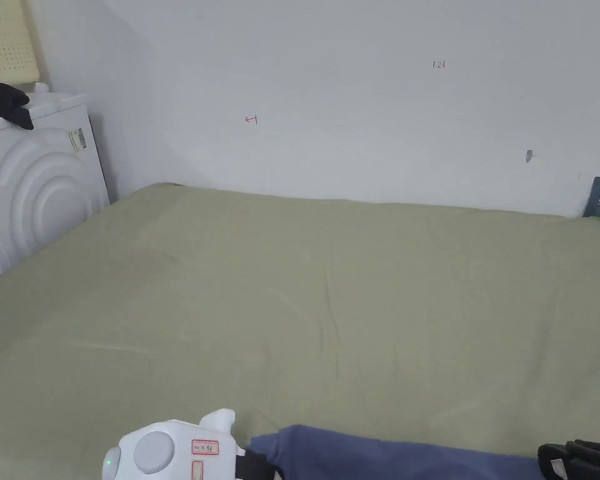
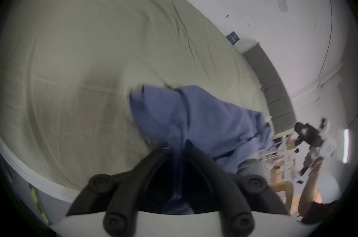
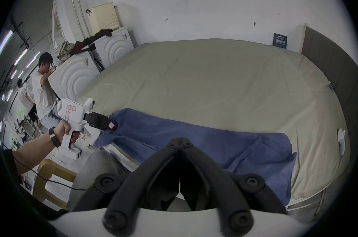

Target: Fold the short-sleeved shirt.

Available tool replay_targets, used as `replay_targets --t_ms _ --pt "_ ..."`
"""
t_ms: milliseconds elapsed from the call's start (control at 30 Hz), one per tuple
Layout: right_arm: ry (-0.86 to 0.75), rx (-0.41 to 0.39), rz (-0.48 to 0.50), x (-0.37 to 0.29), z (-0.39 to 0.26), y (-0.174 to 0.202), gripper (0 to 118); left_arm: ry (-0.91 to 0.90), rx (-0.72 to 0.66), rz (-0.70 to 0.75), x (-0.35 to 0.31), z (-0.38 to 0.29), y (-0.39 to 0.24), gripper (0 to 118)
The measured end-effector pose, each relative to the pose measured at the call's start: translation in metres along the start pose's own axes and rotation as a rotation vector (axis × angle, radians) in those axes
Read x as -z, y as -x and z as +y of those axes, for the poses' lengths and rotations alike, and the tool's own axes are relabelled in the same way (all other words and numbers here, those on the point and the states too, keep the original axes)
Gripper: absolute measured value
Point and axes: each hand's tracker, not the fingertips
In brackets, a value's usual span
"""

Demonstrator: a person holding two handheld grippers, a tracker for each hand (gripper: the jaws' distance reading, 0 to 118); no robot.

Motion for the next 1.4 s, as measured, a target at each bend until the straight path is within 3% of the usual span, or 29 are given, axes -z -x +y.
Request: replay_targets --t_ms 267,367,467,567,700,1000,1133,1300,1367,1400 --pt "-0.017 0.015 -0.017 -0.011 0.0 -0.009 0 -0.13 -0.052 -0.014 -0.034 0.015 0.022 4" --pt "-0.032 0.026 -0.034 -0.016 0.002 -0.016 0 -0.16 0.026 0.05 -0.057 0.033 0.01 4" --pt "-0.052 0.051 -0.041 -0.021 0.002 -0.025 0 -0.185 0.0 0.08 -0.08 0.052 0.009 4" --pt "-0.058 0.054 -0.051 -0.024 0.001 -0.031 0 -0.213 0.059 0.21 -0.105 0.071 0.005 4" --pt "-0.049 0.044 -0.061 -0.024 0.0 -0.036 0 -0.134 0.213 0.522 -0.117 0.085 -0.028 4" --pt "-0.028 0.03 -0.081 -0.01 -0.008 -0.055 0 -0.056 0.363 0.388 -0.052 0.068 -0.153 4" --pt "-0.024 0.042 -0.079 -0.009 -0.012 -0.062 0 0.01 0.438 0.348 -0.007 0.065 -0.19 4" --pt "-0.011 0.053 -0.09 -0.005 -0.016 -0.067 0 0.037 0.425 0.352 0.035 0.055 -0.211 6" --pt "-0.011 0.06 -0.089 -0.004 -0.018 -0.067 0 0.048 0.404 0.339 0.047 0.049 -0.213 11" --pt "-0.015 0.067 -0.083 -0.004 -0.019 -0.067 0 0.058 0.377 0.32 0.051 0.046 -0.213 32"
